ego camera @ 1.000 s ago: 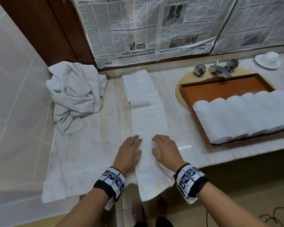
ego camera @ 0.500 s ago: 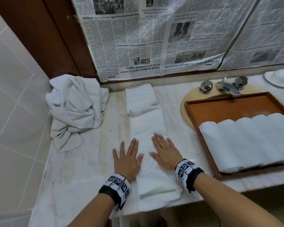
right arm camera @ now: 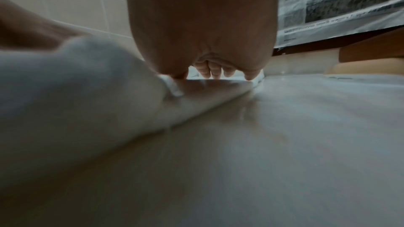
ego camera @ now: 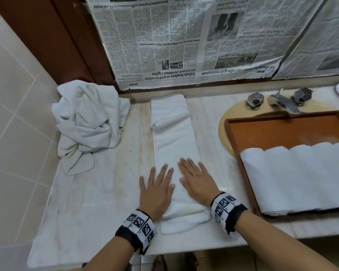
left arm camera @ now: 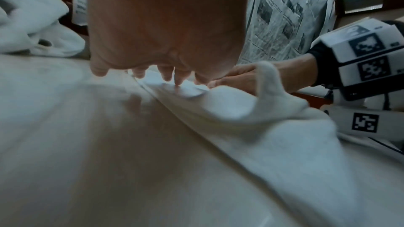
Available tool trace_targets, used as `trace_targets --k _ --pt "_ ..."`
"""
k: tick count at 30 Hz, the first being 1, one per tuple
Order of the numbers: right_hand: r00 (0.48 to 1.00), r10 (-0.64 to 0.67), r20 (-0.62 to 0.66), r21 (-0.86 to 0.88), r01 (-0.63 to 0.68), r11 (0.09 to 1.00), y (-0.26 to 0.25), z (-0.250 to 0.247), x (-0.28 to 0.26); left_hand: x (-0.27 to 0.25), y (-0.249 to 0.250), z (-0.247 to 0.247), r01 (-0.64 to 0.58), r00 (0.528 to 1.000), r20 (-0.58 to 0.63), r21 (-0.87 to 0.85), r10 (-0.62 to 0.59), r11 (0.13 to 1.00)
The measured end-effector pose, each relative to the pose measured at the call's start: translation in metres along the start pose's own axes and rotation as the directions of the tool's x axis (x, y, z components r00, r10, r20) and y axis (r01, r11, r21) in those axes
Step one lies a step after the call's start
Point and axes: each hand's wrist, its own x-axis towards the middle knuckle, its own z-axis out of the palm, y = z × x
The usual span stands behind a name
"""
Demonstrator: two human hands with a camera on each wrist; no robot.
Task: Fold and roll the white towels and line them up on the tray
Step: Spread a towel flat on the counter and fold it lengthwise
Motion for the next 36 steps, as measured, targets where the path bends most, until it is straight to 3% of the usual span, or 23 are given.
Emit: trace_targets --k 3,7,11,15,19,21,24,29,36 --pt "0.997 0.062 0.055 0.004 -0.062 0.998 0.016 -0.006 -0.001 -0.001 -0.010 0.005 0.077 0.997 0.008 0.007 -0.077 0.997" --pt "0.972 0.233 0.024 0.099 -0.234 0.967 0.037 -0.016 -0.013 -0.005 -0.019 -0.005 0.163 0.986 0.032 -0.032 -0.162 0.986" --pt "0.954 0.285 -0.097 0.405 -0.223 0.887 0.024 -0.021 -0.063 -0.029 -0.016 -0.006 0.054 0.998 -0.013 -0.162 -0.057 0.985" --pt "0.947 0.302 0.113 0.603 -0.307 0.736 0.004 -0.022 -0.109 -0.054 -0.005 0.010 -0.071 0.996 -0.066 -0.219 0.058 0.973" --pt "0.926 0.330 0.181 0.657 -0.364 0.660 -0.003 -0.023 -0.119 -0.064 0.001 0.016 -0.080 0.993 -0.107 -0.269 0.053 0.960" --pt "0.920 0.336 0.200 0.661 -0.380 0.647 -0.005 -0.025 -0.119 -0.068 0.004 0.015 -0.070 0.997 -0.050 -0.229 0.060 0.971" --pt "0.923 0.341 0.179 0.655 -0.370 0.658 -0.009 -0.026 -0.121 -0.073 0.005 0.014 -0.064 0.997 0.032 -0.181 0.071 0.981" --pt "0.925 0.374 0.070 0.653 -0.326 0.684 -0.018 -0.017 -0.134 -0.076 0.001 0.012 -0.059 0.995 0.070 -0.133 0.069 0.989" --pt "0.939 0.317 -0.131 0.506 -0.211 0.836 -0.040 -0.008 -0.154 -0.076 -0.002 0.010 -0.041 0.996 0.076 -0.098 0.049 0.994"
